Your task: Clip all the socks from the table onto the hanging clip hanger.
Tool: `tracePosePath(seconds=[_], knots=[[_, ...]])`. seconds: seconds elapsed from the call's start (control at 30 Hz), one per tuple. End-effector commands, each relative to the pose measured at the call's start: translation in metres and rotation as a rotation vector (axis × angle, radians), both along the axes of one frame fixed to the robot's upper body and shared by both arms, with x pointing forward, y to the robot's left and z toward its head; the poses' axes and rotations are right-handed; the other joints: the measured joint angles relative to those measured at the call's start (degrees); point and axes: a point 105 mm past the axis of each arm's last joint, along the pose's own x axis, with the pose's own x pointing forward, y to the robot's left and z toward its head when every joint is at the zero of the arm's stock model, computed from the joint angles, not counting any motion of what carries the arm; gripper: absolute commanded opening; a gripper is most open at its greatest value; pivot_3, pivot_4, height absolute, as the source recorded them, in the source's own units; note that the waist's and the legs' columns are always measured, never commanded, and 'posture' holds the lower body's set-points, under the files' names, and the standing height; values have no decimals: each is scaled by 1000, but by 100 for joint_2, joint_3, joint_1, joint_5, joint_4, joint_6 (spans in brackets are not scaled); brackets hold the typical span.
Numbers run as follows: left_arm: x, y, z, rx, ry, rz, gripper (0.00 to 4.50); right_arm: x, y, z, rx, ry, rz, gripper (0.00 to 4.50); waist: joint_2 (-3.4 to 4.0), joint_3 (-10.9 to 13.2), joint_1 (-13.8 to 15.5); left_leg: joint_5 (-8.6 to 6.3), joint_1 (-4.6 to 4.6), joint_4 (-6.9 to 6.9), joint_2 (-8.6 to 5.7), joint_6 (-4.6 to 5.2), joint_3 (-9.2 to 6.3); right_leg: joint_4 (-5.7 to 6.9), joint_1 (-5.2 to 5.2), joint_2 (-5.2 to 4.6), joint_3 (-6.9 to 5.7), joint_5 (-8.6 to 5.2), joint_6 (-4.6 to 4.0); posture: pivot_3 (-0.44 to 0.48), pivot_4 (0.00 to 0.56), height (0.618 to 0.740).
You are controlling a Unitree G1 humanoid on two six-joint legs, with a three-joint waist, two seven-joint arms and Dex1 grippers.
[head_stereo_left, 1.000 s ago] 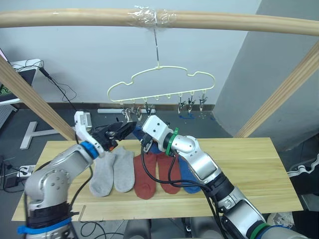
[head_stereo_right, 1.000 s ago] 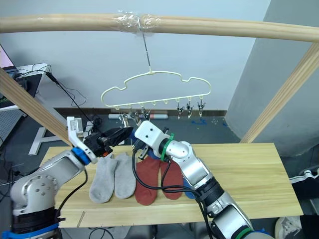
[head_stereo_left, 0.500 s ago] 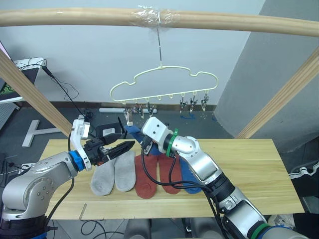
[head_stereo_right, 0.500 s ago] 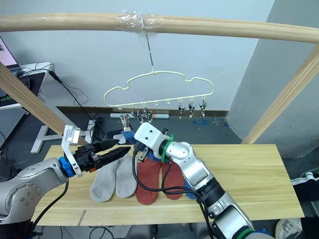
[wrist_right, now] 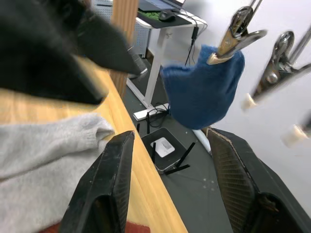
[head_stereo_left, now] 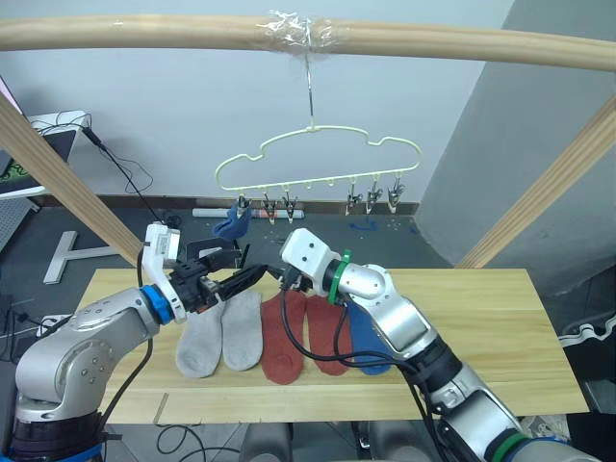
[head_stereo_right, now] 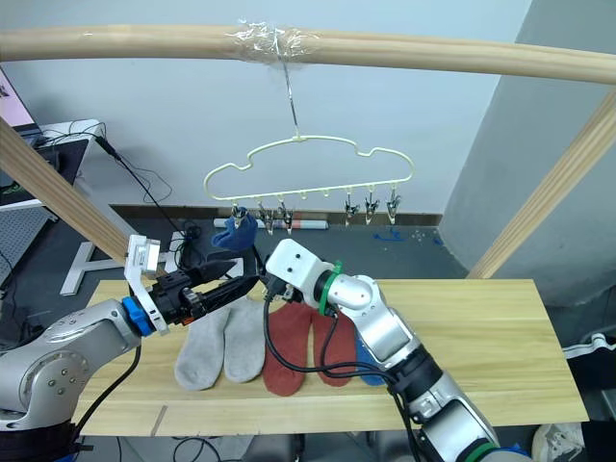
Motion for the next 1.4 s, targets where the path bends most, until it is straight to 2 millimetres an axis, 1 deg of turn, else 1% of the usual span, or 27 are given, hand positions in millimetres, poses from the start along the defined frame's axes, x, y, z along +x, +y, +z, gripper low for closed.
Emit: tracePosePath(seconds=[0.03, 0.1, 0.17, 0.3, 0.37, 0.43, 0.63, 0.77, 0.83, 0.97, 1.13, 1.27, 1.4], knots=[[3, -16, 6, 61, -133, 13, 4211, -13, -16, 10, 0, -40, 9, 2462, -1, -1, 0, 0, -1, 0, -2, 0, 1, -2, 0, -2, 1, 0, 0, 52, 180, 705], [7, -19, 3, 59, -157, 40, 4211, -16, -24, 11, -7, -36, 3, 2462, -1, -1, -3, 0, 0, 0, -3, -1, 3, -1, 0, -3, 2, 0, 0, 52, 180, 705], [10, -25, 0, 76, -206, 64, 4211, -20, -37, 12, -17, -37, -7, 2462, -1, -1, -19, 0, 2, 1, 0, -1, 0, 4, -1, 1, 0, 0, 0, 34, 182, 705], [13, -42, -6, 83, -298, 86, 4211, -31, -62, 17, -32, -32, -27, 2462, -2, -2, -28, 0, 4, 1, 1, -1, 0, 5, 0, 5, 3, 0, 0, 9, 183, 705], [15, -44, -6, 89, -338, 108, 4211, -34, -67, 19, -35, -28, -33, 2462, -2, -2, -41, 0, 3, 2, 0, 0, 0, 4, 0, 5, 4, 0, 0, -6, 184, 705], [23, -39, -4, 91, -375, 184, 4211, -36, -71, 19, -42, -24, -39, 2462, -2, -2, -47, 0, 4, 3, 1, 0, 3, 4, 0, 6, 6, 0, 1, -19, 185, 705], [31, -30, -2, 111, -463, 331, 4211, -36, -80, 23, -52, -25, -57, 2462, -2, -2, -52, 0, 4, 11, 0, 1, 3, 5, 4, 7, 7, 0, 2, -28, 185, 705], [32, -31, -2, 109, -484, 366, 4211, -35, -84, 29, -48, -42, -58, 2462, -3, -2, -48, 0, 3, 15, 0, 1, 2, 5, 6, 7, 7, 1, 3, -28, 185, 705], [35, -34, -1, 108, -493, 382, 4211, -35, -83, 37, -18, -60, -43, 2462, -3, -2, -51, 0, 4, 16, 0, 1, 2, 5, 7, 7, 6, 1, 3, -46, 183, 705], [45, -43, 5, 101, -514, 396, 4211, -40, -83, 49, 35, -65, 5, 2462, -3, -2, -59, 0, 3, 23, -1, 1, -2, 8, 9, 8, 4, 2, 5, -46, 183, 705], [51, -45, 6, 111, -524, 424, 4211, -41, -85, 53, 33, -67, 18, 2462, -3, -2, -86, -1, 3, 35, -2, 2, -1, 6, 18, 9, 7, 6, 12, -54, 183, 705], [51, -46, 8, 94, -530, 441, 4211, -40, -88, 54, 29, -64, 15, 2462, -3, -2, -115, -1, 2, 37, -1, 2, -3, 7, 18, 9, 5, 6, 11, -64, 185, 705], [49, -45, 6, 107, -527, 448, 3345, -40, -90, 55, 26, -62, 13, 2525, -3, -2, -145, -1, 1, 45, -1, 2, -2, 8, 20, 9, 6, 6, 13, -68, 187, 705]])
